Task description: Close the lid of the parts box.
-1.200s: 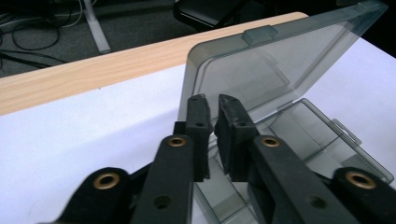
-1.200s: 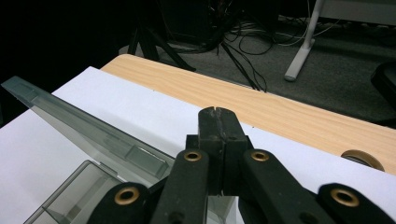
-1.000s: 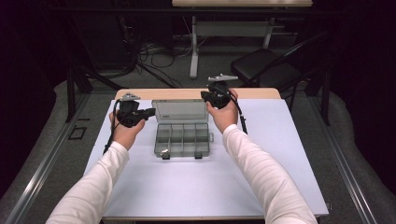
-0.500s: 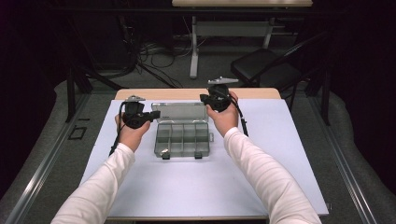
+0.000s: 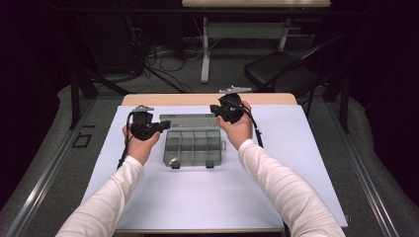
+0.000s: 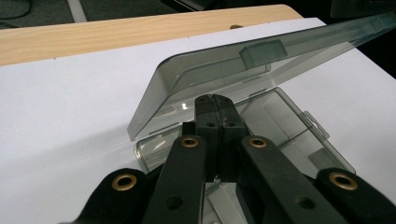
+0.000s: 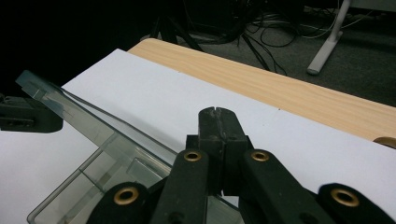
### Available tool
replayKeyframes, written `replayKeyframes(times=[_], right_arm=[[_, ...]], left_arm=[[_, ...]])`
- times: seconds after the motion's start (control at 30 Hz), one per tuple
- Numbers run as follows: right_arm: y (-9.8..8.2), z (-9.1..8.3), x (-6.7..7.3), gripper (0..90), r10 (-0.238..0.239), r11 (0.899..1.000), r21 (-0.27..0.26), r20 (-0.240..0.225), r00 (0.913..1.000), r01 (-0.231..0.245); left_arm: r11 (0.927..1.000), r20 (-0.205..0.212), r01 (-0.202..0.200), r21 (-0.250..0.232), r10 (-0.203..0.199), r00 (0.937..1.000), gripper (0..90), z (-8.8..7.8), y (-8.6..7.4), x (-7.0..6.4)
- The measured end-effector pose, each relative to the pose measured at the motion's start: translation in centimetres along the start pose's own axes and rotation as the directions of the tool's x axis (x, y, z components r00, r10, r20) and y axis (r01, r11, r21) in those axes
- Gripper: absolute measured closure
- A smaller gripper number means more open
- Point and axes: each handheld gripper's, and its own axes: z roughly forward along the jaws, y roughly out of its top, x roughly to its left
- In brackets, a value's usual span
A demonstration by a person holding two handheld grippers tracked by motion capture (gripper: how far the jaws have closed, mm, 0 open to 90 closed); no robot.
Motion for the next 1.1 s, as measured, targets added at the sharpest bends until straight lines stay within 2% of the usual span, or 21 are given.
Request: replayKeyframes(times=[0.4, 0.8, 0.9, 1.1], right_arm=[[-0.9, -0.7, 0.3, 90.0, -0.005, 1.0, 0.024, -0.03, 0.9995, 0.005], [-2.0, -1.5, 0.7, 90.0, -0.009, 0.999, 0.042, -0.06, 0.9982, 0.012], [-2.1, -1.7, 0.6, 90.0, -0.003, 0.999, 0.032, -0.068, 0.9977, 0.005], [-2.7, -2.2, 0.6, 90.0, 0.0, 1.0, 0.029, -0.078, 0.997, 0.002]], left_arm=[[1.0, 0.008, -0.007, -0.004, 0.007, 0.9999, 89.9, -0.6, -1.5, -0.6], [0.9994, 0.0, 0.032, -0.013, -0.032, 0.9995, 89.9, -1.3, -2.9, -1.0], [0.9992, 0.003, 0.036, -0.018, -0.035, 0.9994, 90.0, -1.5, -3.3, -1.1], [0.9957, 0.033, 0.09, -0.021, -0.089, 0.9955, 89.9, -1.6, -4.2, -1.4]])
